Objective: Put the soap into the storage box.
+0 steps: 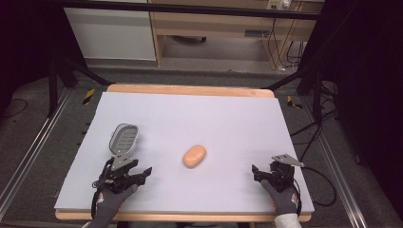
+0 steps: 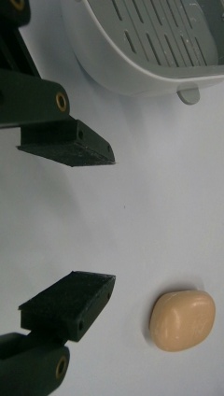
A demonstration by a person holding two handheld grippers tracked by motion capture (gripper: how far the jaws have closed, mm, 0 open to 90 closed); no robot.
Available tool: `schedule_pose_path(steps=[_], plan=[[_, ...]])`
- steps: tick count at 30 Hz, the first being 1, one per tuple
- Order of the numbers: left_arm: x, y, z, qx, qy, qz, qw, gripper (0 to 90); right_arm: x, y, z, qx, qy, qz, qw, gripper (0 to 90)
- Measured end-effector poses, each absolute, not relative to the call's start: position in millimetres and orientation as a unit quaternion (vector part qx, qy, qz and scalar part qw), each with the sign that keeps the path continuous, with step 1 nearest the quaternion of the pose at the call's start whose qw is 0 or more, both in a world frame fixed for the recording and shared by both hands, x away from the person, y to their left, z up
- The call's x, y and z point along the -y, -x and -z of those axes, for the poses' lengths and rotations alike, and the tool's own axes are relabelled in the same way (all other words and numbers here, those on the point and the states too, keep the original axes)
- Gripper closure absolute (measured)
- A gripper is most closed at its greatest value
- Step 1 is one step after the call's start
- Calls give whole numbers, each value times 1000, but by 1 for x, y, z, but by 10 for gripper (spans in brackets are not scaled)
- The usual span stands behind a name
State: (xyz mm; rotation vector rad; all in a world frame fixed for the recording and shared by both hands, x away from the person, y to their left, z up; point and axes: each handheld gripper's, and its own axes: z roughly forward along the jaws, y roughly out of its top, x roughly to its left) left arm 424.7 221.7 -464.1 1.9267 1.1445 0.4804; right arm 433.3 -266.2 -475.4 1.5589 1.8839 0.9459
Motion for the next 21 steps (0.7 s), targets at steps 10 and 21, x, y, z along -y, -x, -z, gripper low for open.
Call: schedule_pose_path(steps=[10, 21], plan=[[-210, -423, 463, -448, -768, -184, 420, 389, 262, -431, 476, -696, -576, -342, 259, 52], [-201, -425, 460, -441, -768, -185, 425, 378, 260, -431, 476, -702, -572, -340, 253, 68]])
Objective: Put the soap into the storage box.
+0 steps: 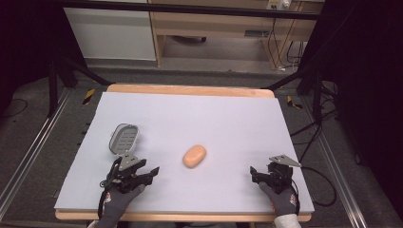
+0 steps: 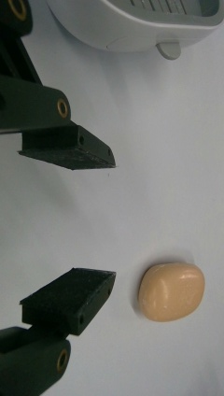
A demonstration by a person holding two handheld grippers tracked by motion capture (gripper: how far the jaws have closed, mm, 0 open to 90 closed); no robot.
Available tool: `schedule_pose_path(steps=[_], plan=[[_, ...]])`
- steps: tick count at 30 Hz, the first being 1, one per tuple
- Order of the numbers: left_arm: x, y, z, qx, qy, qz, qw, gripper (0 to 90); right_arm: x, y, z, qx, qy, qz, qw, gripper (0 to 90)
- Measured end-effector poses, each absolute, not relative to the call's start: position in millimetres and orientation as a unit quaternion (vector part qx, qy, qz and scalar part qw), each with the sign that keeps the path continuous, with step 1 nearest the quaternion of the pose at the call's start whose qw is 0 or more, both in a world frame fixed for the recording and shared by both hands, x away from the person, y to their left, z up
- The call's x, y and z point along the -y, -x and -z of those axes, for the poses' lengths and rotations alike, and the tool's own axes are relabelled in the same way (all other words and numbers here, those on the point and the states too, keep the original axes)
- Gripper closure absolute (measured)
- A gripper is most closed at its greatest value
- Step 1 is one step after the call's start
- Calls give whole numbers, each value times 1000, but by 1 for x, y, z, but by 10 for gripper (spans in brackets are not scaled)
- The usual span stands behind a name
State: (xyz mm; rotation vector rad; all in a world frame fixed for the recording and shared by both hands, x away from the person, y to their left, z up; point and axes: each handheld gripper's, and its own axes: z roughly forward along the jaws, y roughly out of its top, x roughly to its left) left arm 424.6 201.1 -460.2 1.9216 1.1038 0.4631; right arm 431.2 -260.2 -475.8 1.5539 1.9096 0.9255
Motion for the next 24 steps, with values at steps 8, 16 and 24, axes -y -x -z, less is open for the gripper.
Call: schedule_pose_path(steps=[8, 16, 24], plan=[[-195, -427, 456, -431, -773, -189, 425, 349, 260, -431, 475, -703, -573, -339, 250, 70], [-190, -427, 451, -422, -777, -188, 428, 342, 257, -432, 475, -706, -571, -338, 248, 70], [-184, -433, 445, -409, -783, -189, 428, 327, 256, -432, 473, -706, -568, -342, 248, 70]])
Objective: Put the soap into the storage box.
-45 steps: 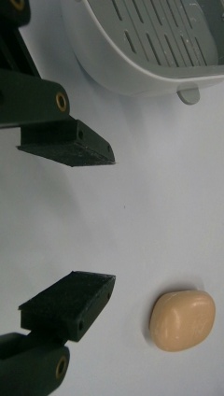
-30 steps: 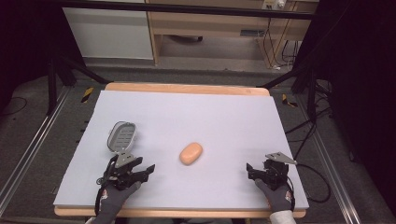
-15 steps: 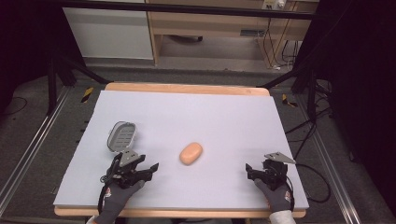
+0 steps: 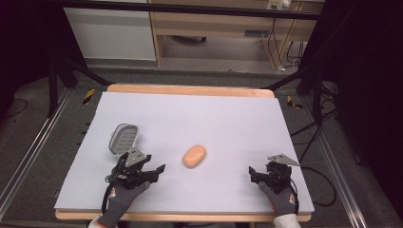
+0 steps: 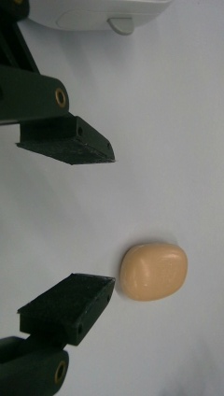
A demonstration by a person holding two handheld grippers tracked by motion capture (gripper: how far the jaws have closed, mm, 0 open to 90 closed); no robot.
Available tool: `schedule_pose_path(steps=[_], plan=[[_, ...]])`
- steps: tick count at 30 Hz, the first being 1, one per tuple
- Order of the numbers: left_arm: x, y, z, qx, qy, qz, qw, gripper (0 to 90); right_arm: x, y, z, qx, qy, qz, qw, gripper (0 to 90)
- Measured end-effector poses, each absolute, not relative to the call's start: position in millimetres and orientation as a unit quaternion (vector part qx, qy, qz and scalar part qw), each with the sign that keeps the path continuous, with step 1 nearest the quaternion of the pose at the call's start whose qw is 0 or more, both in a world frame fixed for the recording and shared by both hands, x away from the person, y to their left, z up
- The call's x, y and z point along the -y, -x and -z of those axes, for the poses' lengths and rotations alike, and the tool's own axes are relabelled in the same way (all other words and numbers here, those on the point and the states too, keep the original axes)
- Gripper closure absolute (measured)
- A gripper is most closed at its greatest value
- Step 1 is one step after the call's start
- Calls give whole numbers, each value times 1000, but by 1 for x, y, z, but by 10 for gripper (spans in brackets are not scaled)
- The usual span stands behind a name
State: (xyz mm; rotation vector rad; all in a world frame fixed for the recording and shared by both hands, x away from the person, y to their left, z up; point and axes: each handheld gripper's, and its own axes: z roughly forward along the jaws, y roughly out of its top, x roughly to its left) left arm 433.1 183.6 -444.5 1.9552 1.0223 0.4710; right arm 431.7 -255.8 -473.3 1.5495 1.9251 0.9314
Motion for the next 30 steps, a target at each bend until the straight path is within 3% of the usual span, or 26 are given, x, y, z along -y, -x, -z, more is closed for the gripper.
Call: schedule_pose_path(steps=[30], plan=[[-120, -464, 432, -382, -805, -165, 424, 295, 255, -432, 467, -705, -562, -349, 255, 66]])
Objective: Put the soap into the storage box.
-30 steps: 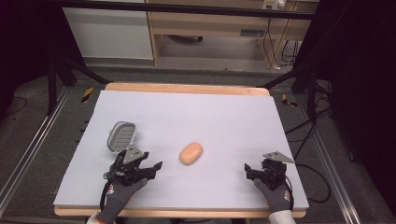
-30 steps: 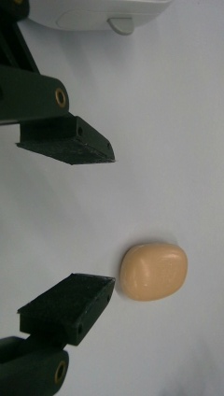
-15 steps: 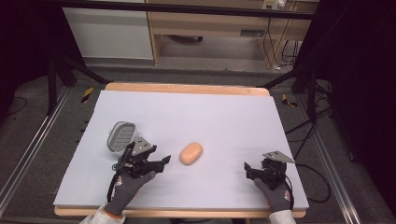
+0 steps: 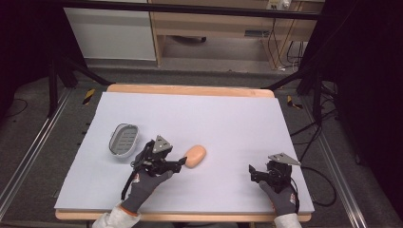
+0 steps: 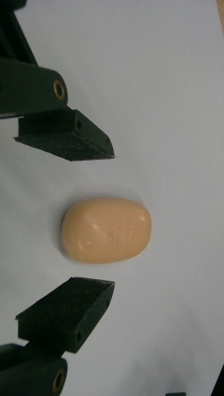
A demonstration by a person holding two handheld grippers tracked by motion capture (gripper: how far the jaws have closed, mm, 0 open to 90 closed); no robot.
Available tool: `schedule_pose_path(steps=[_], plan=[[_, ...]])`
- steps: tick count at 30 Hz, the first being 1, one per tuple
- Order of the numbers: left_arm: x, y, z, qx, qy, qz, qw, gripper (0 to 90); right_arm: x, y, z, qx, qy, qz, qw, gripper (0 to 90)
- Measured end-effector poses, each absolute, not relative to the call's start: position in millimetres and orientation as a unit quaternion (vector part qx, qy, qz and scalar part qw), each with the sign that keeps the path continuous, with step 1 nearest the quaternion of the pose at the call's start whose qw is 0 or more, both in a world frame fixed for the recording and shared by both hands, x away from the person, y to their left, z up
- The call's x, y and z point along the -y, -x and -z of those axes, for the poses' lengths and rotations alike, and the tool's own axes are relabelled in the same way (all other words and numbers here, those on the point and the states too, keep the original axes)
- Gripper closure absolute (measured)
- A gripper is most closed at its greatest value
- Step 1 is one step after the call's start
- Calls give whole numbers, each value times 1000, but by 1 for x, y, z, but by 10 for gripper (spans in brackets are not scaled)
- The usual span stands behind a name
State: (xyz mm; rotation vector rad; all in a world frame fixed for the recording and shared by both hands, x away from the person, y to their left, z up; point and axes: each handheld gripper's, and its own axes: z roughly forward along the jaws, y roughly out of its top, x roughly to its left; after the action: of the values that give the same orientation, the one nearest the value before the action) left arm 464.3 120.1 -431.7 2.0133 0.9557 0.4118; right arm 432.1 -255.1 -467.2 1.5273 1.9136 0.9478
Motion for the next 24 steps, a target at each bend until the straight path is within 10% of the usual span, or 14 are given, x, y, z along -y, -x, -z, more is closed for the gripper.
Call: schedule_pose_path(steps=[24], plan=[[-76, -494, 449, -375, -831, -158, 379, 295, 255, -434, 467, -709, -562, -346, 251, 63]])
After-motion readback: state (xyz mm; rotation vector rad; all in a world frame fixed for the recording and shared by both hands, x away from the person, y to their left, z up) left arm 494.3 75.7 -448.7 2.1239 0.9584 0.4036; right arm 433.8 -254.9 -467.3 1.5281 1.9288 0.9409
